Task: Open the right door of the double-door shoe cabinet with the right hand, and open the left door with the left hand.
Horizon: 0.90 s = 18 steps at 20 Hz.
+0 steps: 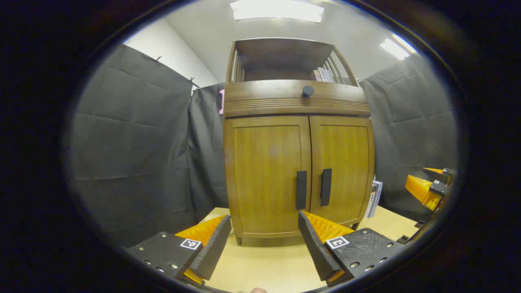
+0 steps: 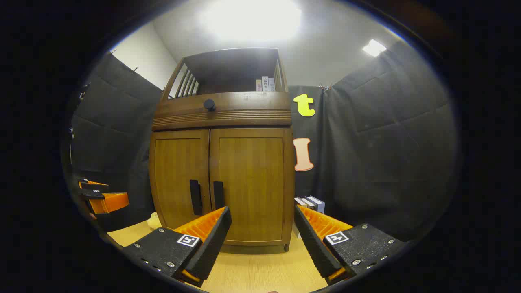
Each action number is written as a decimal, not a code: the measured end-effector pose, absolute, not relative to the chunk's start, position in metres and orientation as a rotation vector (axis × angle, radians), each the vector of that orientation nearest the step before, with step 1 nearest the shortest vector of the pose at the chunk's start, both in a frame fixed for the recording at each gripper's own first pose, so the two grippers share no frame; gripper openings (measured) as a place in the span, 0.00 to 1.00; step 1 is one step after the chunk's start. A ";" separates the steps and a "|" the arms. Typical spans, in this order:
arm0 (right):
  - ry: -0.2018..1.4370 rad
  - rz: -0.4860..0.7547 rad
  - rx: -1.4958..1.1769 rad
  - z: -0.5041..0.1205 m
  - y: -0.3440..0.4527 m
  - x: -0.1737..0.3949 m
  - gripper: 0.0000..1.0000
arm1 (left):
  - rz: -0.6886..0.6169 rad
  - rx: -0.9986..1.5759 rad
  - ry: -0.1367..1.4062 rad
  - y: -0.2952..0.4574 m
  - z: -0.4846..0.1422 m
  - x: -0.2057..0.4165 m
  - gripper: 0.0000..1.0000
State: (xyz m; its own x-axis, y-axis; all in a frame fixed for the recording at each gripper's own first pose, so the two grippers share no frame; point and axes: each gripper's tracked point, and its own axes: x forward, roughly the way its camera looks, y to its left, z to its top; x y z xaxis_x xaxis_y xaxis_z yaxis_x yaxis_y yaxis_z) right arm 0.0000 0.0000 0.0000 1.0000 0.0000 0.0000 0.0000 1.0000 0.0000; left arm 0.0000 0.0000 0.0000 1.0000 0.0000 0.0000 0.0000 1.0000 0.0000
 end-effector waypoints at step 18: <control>-0.010 0.027 0.059 0.001 0.005 0.011 0.96 | 0.035 0.010 -0.023 0.003 0.001 0.004 1.00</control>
